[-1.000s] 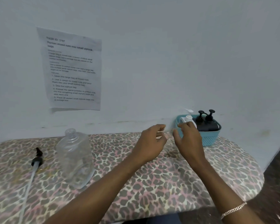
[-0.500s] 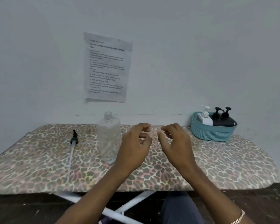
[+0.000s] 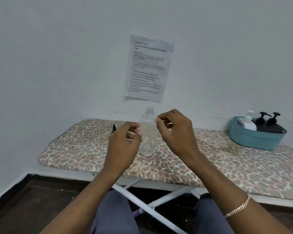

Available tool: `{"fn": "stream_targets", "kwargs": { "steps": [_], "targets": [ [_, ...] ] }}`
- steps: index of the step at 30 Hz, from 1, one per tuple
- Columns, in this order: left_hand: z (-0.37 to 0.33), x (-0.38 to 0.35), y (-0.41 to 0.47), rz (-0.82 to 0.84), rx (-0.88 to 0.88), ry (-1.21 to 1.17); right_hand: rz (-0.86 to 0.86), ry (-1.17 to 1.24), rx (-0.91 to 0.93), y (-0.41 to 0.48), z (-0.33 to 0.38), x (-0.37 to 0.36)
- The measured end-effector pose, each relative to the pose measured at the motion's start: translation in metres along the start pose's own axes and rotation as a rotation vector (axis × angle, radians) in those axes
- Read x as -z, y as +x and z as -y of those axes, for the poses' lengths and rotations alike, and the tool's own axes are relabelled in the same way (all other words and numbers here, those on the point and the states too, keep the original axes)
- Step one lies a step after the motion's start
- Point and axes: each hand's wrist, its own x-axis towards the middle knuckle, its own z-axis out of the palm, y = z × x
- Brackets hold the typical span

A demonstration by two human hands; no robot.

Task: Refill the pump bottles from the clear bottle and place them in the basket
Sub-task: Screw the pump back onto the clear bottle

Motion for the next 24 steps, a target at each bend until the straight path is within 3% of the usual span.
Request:
{"fn": "stream_targets", "kwargs": {
  "steps": [5,10,14,19,24],
  "targets": [
    [0.025,0.037,0.004,-0.077,0.092,0.065,0.1,0.036,0.101,0.028,0.049,-0.034],
    [0.064,0.057,0.012,-0.044,0.322,0.144,0.306,-0.138,0.112,0.054,0.085,-0.091],
    [0.095,0.062,0.024,0.032,0.494,0.144,0.459,-0.22,-0.041,0.077,0.08,-0.15],
    [0.123,0.058,0.042,0.084,0.55,0.251,0.611,-0.274,-0.217,0.088,0.039,-0.229],
    [0.134,0.051,0.058,0.164,0.623,0.182,0.634,-0.258,-0.417,0.085,-0.008,-0.271]
  ]
}}
